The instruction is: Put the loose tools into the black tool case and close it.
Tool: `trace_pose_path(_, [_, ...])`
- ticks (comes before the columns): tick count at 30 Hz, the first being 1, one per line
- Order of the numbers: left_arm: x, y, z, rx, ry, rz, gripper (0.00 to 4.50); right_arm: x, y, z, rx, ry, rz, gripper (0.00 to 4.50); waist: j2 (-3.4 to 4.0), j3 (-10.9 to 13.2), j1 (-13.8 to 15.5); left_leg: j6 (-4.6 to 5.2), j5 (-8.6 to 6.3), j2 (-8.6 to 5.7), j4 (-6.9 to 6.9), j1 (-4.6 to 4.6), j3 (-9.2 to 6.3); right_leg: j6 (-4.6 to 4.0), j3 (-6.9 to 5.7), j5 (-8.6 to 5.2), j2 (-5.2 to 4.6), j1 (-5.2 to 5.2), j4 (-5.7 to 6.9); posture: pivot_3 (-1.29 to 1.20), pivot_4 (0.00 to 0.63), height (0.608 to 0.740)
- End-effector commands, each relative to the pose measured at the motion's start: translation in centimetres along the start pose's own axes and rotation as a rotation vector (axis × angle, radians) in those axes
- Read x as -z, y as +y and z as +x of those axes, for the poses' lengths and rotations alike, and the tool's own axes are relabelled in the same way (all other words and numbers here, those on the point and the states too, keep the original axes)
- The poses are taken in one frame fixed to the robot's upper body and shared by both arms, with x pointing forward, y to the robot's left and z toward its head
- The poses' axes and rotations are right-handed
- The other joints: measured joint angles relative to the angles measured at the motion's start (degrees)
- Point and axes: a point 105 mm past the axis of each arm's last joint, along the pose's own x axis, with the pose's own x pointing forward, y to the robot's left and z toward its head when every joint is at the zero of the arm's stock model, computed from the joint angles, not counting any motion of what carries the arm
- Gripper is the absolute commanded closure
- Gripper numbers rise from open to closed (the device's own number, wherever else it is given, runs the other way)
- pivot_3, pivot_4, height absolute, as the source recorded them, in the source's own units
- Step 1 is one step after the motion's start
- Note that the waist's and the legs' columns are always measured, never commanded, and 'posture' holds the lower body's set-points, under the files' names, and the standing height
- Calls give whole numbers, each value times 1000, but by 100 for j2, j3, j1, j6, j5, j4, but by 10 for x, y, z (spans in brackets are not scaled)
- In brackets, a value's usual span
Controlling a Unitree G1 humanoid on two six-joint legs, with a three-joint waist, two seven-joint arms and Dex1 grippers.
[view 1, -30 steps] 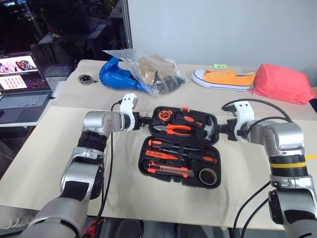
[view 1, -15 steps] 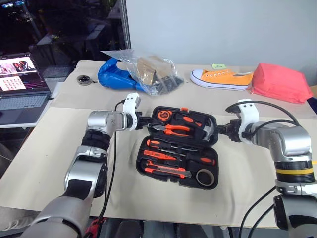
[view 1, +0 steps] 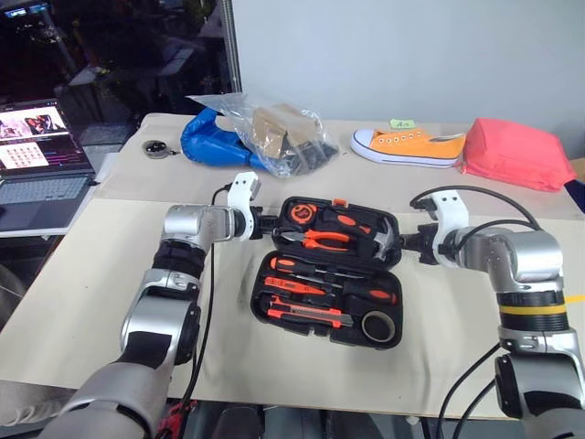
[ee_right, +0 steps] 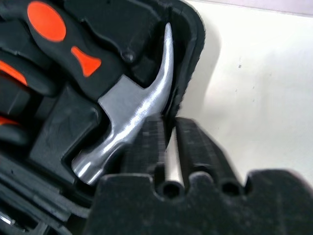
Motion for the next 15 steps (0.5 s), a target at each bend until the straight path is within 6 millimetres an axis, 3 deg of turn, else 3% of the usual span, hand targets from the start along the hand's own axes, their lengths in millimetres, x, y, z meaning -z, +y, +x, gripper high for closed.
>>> trace_pose_path(1, [-11, -6, -2, 27, -30, 23, 4500, -3, -1, 0, 1, -10, 17, 4439, 0, 0, 3, 0, 0, 0, 0, 0, 0, 0, 0, 0, 0, 0, 0, 0, 150, 740])
trace_pose_path(5, [-18, -7, -3, 35, -64, 30, 4500, -19, 6, 4, -31, -106, 32, 4439, 0, 0, -23, 0, 0, 0, 1, 3, 0, 0, 1, 0, 0, 2, 1, 0, 150, 740])
trace_pose_path(8, [-32, -7, -5, 26, -128, 69, 4500, -43, 17, 6, -67, -232, 2, 4439, -1, 1, -95, -5, 4, 0, 4, 15, 0, -1, 3, 1, 1, 11, 8, 0, 150, 740])
trace_pose_path(12, [-58, -8, -13, 6, -259, 220, 4500, -74, 28, 7, -73, -419, -104, 4439, -2, 3, -165, -17, 24, -1, -3, 15, 0, -1, 4, 8, 1, 5, 11, 0, 150, 740])
trace_pose_path(15, [-75, -13, -26, 0, -370, 381, 4500, -96, 45, -4, -163, -617, -151, 4439, -1, 6, -181, -21, 27, 1, -13, 2, 0, -2, 4, 9, 4, -14, 11, 0, 150, 740])
